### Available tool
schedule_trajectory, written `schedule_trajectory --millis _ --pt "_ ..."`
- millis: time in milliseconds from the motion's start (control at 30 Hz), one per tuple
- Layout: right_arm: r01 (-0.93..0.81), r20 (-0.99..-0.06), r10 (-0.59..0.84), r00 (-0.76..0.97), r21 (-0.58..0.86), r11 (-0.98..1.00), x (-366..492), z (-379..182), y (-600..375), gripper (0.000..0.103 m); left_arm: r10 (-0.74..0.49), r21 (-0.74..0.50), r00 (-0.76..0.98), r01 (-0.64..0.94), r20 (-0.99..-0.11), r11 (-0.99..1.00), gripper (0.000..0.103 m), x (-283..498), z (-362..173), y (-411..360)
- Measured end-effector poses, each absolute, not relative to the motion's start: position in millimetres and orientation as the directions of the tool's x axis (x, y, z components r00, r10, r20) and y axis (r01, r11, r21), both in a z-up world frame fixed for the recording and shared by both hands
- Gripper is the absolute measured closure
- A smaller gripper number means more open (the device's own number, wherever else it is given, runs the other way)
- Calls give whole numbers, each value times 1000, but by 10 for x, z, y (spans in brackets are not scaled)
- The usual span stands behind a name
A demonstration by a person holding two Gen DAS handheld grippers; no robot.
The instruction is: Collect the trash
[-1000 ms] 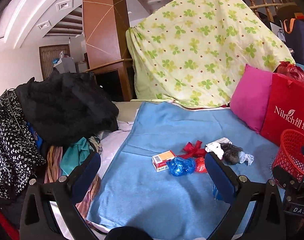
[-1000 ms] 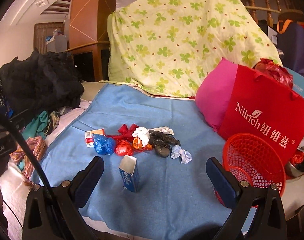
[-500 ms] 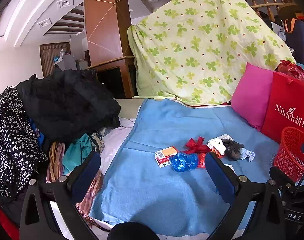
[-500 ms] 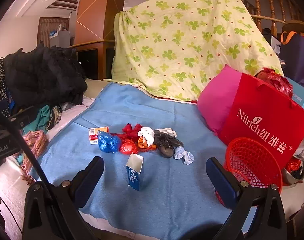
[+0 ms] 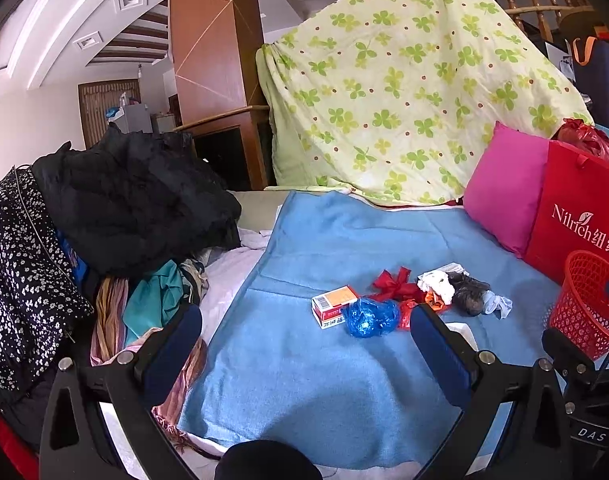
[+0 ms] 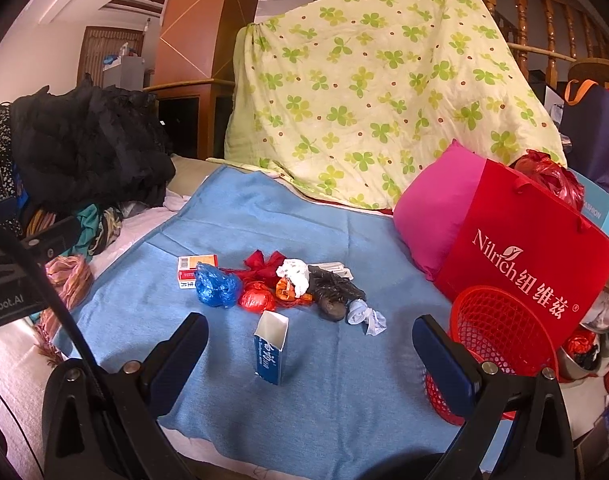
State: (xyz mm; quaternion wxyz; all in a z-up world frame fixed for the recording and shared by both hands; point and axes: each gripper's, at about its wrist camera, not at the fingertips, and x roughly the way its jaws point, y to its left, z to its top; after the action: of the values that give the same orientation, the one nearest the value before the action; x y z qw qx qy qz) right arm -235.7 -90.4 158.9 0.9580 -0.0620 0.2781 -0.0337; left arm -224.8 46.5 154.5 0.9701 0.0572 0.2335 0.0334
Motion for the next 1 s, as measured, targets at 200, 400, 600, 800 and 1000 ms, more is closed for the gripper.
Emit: schedule_trajectory --millis 200,400,600,800,1000 --pt "25 -528 -99 843 -147 989 -2363 1589 -855 0 92 127 888 -38 -451 991 0 -2248 1530 467" --pt "22 -533 -99 840 -149 989 -2344 1559 -829 0 90 124 881 -36 -464 992 0 -2214 1455 473" --pt "23 -549 -96 831 -138 990 -2276 1482 -868 0 78 115 869 -24 -489 993 0 -2125 1363 505" --pt "22 -590 -71 804 -89 996 -2086 1203 -982 0 47 61 802 -14 -595 998 0 -1778 991 720" --pt "10 -693 16 720 33 999 -1675 581 -1242 0 50 39 716 -32 -697 999 0 -1287 531 1004"
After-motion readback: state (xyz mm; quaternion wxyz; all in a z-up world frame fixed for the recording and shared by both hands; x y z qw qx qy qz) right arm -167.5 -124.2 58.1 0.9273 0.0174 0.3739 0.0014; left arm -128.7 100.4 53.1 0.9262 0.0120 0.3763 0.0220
